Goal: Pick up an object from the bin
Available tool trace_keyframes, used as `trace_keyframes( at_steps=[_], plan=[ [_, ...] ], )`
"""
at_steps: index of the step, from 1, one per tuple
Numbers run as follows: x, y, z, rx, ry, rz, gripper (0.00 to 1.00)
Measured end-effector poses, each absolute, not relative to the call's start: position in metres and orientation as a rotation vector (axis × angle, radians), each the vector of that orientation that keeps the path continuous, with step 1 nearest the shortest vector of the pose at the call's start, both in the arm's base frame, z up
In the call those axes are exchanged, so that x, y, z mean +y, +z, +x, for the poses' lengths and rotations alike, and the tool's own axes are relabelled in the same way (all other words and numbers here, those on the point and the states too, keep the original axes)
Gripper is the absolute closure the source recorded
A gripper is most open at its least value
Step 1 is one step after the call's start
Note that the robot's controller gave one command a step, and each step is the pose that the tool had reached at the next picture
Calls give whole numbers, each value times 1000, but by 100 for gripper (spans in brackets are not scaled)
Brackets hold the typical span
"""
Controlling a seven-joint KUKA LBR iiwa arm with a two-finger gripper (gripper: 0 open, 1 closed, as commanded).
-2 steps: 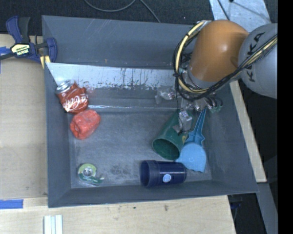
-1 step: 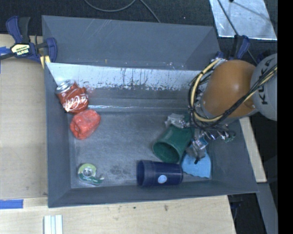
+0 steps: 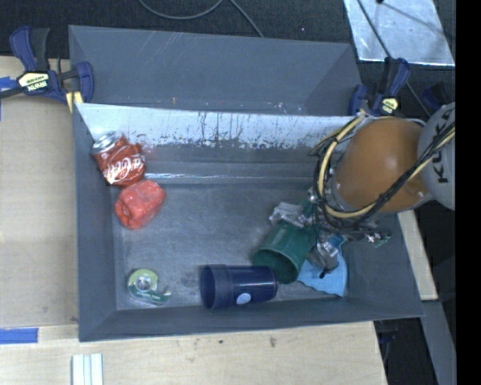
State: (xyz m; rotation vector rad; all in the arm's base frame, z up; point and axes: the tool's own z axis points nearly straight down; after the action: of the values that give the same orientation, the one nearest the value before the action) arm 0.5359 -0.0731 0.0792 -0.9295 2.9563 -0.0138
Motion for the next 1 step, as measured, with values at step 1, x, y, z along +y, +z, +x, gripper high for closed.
trace_keyframes(
  at_steps=[1],
  plan=[
    [-73,79,536,2956,-14,-930,100]
  ],
)
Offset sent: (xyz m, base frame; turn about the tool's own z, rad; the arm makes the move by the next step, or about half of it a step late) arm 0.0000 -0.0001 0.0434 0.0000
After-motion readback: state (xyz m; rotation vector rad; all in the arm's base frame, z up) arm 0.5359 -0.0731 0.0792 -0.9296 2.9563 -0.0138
